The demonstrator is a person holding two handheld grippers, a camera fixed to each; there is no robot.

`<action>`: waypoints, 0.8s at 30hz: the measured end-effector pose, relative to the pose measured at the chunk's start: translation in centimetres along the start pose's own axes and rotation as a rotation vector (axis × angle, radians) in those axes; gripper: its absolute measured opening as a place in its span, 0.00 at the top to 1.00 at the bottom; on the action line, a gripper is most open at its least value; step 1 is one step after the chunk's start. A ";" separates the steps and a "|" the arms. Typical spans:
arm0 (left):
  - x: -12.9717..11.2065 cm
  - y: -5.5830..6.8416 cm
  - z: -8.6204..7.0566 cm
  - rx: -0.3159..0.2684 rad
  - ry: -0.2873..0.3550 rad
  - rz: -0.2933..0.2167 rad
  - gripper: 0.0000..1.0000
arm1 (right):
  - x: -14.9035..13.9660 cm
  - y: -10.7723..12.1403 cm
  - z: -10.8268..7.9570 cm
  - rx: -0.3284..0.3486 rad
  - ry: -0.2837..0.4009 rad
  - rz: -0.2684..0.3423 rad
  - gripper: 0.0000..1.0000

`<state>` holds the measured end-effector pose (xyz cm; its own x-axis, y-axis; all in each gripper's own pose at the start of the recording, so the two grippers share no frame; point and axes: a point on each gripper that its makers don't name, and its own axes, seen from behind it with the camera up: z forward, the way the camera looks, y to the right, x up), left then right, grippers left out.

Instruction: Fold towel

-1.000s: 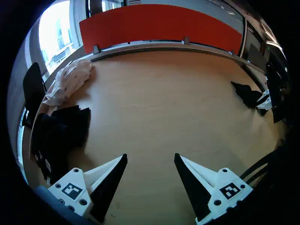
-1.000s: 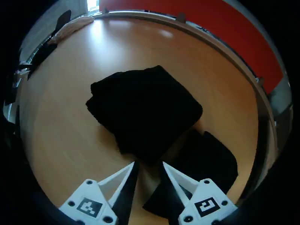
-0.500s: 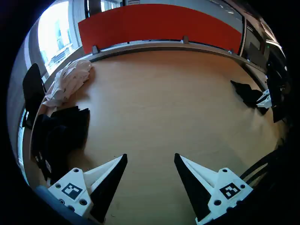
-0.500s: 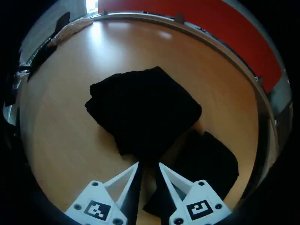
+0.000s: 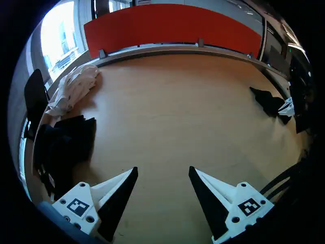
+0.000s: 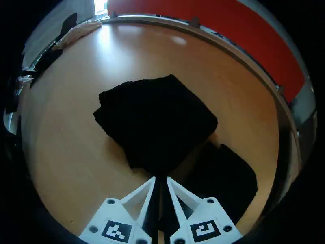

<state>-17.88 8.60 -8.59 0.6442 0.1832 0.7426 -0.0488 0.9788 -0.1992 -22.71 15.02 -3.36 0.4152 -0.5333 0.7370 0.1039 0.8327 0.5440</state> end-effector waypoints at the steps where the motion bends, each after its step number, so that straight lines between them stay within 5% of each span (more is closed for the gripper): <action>1: 0.0 0.0 0.0 0.000 0.000 0.000 0.07 | 0.1 0.0 -0.1 -0.003 0.004 0.002 0.95; 24: 2.0 0.0 -0.3 -0.015 0.049 0.009 0.07 | 4.9 0.9 -4.5 -0.074 0.139 0.044 0.95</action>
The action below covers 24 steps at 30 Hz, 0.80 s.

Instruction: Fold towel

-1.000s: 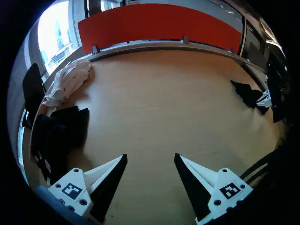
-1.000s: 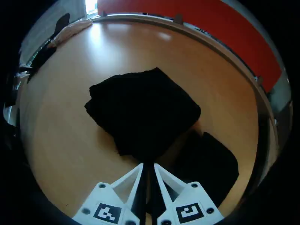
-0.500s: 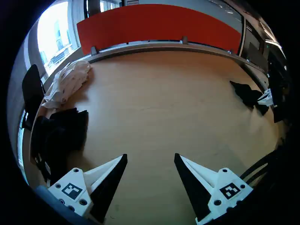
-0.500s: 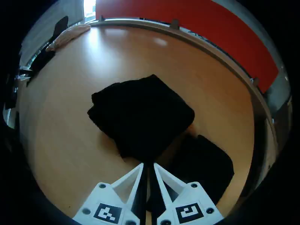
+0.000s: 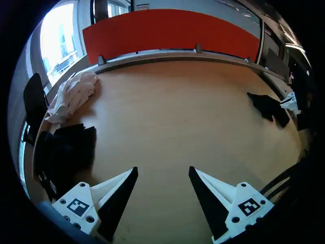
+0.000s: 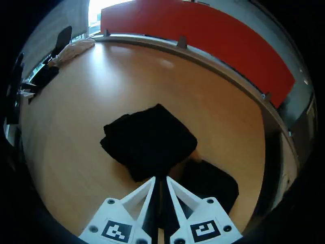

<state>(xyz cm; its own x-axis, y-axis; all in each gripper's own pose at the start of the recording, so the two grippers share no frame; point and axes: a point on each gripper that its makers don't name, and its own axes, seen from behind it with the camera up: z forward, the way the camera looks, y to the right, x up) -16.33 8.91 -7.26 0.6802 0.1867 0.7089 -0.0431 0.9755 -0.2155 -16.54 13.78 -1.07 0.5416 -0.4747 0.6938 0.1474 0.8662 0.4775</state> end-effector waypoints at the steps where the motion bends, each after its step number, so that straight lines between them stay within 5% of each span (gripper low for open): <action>1: 0.1 0.0 -0.1 -0.001 0.004 0.000 0.07 | 0.5 0.1 -0.2 -0.005 0.009 -0.002 0.95; 24: 1.6 -1.2 -1.7 -0.004 0.064 -0.004 0.07 | 11.8 1.8 -5.6 -0.098 0.203 -0.090 0.95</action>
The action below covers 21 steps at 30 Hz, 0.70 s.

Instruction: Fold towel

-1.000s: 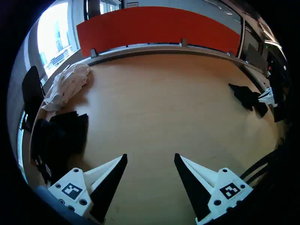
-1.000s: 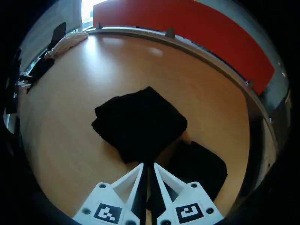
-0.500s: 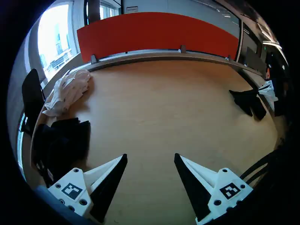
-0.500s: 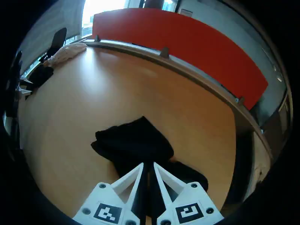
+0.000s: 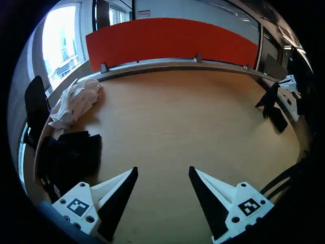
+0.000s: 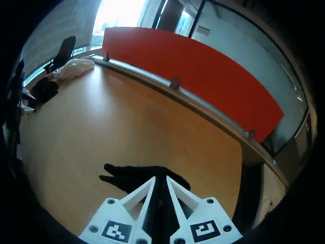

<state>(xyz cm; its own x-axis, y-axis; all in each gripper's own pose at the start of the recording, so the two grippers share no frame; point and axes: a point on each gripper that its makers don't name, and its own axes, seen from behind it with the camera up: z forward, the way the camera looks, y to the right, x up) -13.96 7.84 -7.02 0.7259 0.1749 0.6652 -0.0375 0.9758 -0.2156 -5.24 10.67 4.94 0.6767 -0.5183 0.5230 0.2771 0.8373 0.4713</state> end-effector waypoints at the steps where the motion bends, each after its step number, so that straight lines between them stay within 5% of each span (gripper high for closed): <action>1: 0.1 0.0 -0.1 -0.001 0.002 0.000 0.07 | 0.4 0.2 -0.2 -0.003 0.007 -0.004 0.95; 21: 0.8 0.4 -0.3 -0.004 0.017 0.006 0.07 | 2.5 3.7 -1.4 -0.052 0.019 -0.032 0.95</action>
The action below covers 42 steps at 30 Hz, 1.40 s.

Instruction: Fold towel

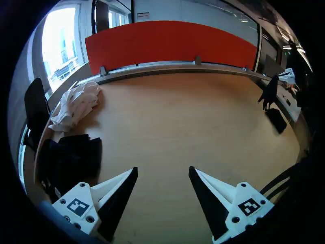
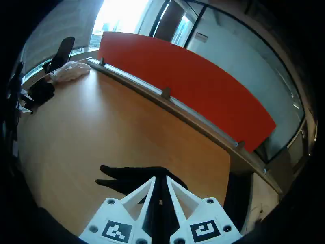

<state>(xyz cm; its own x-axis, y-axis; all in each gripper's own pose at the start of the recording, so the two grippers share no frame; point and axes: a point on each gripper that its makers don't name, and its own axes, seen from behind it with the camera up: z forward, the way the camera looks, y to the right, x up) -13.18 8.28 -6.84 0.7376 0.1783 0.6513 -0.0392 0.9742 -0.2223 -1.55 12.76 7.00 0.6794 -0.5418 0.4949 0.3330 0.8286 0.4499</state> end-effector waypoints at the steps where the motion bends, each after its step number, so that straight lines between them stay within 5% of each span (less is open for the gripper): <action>1: 0.0 0.0 0.0 0.001 0.000 0.001 0.07 | -0.1 0.2 0.1 -0.001 -0.003 0.002 0.95; 26: -0.5 0.3 -0.2 0.038 -0.020 0.001 0.08 | -3.3 5.1 1.8 -0.024 -0.061 0.027 0.95; 42: -0.3 0.9 -0.2 0.046 -0.024 0.007 0.07 | -4.9 5.6 2.5 -0.015 -0.081 0.036 0.95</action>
<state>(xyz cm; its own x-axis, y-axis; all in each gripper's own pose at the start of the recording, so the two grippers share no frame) -13.31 9.05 -7.42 0.7209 0.1874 0.6672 -0.0754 0.9782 -0.1933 -4.62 19.75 8.94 0.6363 -0.5204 0.5694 0.3194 0.8496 0.4196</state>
